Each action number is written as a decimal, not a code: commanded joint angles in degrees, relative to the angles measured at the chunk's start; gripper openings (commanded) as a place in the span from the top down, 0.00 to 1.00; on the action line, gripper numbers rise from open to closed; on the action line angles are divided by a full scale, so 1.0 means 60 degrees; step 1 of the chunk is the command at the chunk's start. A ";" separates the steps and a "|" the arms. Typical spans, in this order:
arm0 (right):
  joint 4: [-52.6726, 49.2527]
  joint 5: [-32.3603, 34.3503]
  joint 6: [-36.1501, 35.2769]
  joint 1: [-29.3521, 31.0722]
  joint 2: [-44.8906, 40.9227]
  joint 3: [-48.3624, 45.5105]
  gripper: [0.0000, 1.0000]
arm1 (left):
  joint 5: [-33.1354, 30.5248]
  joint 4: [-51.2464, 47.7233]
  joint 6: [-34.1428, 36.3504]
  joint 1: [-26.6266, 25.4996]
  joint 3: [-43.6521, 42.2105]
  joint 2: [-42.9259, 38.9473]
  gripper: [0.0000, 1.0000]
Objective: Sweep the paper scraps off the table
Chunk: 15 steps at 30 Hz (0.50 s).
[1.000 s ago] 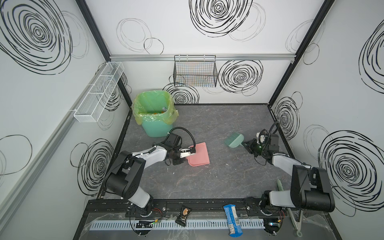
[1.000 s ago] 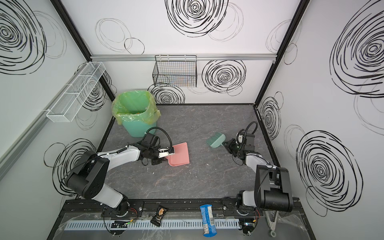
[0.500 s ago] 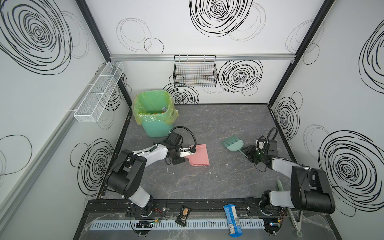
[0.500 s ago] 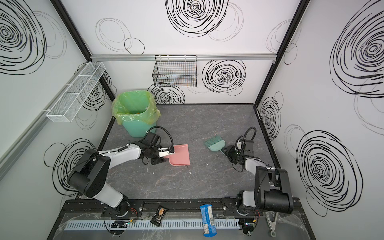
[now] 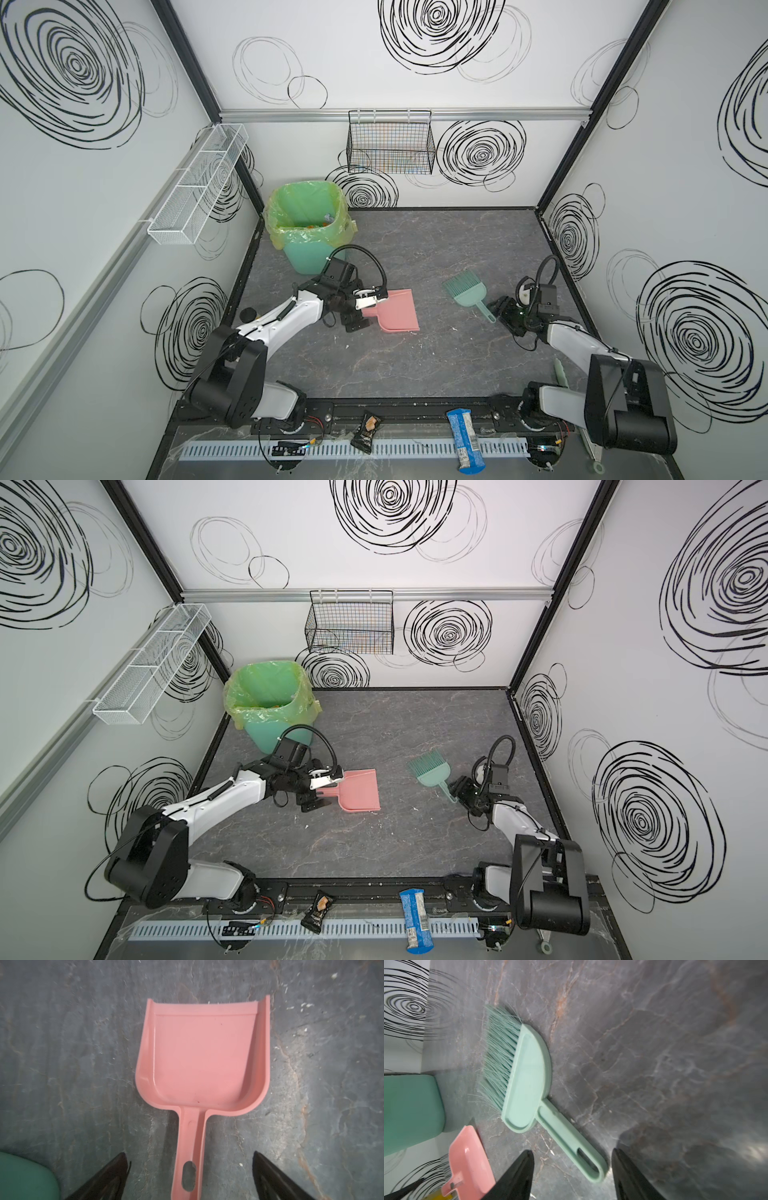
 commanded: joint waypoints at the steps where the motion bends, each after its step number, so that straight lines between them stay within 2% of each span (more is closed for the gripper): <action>1: -0.1354 0.0942 -0.0605 0.0020 -0.0712 0.0332 0.36 | 0.1369 -0.0900 0.0061 0.0627 0.0517 -0.0835 0.04; 2: -0.1267 0.0951 -0.0597 0.0143 -0.0980 0.0329 0.26 | 0.1793 -0.1009 0.0034 0.0974 0.0597 -0.1104 0.04; 5: -0.1635 0.1876 -0.0617 0.0489 -0.1576 0.0964 0.24 | 0.3242 -0.0782 -0.0507 0.2030 0.0680 -0.1760 0.04; 8: -0.1313 0.2457 -0.0842 0.0541 -0.2008 0.1637 0.23 | 0.4198 0.1572 -0.2732 0.3159 -0.0140 -0.2558 0.04; 9: -0.1031 0.2672 -0.0910 0.0550 -0.2106 0.1809 0.23 | 0.4148 0.2942 -0.3759 0.3396 -0.0743 -0.2824 0.04; 11: -0.0468 0.3035 -0.0986 0.0541 -0.2228 0.2055 0.22 | 0.3321 0.4971 -0.4946 0.3496 -0.1760 -0.3277 0.04; 12: -0.0126 0.3231 -0.1163 0.0555 -0.2259 0.2162 0.15 | 0.2841 0.5954 -0.5406 0.3481 -0.2320 -0.3434 0.04; 13: 0.0227 0.3392 -0.1314 0.0555 -0.2267 0.2187 0.01 | 0.2450 0.6819 -0.5777 0.3474 -0.2801 -0.3546 0.04; 15: 0.1052 0.3826 -0.1397 0.0563 -0.2282 0.1973 0.00 | 0.1370 0.8332 -0.6615 0.3416 -0.3599 -0.3542 0.04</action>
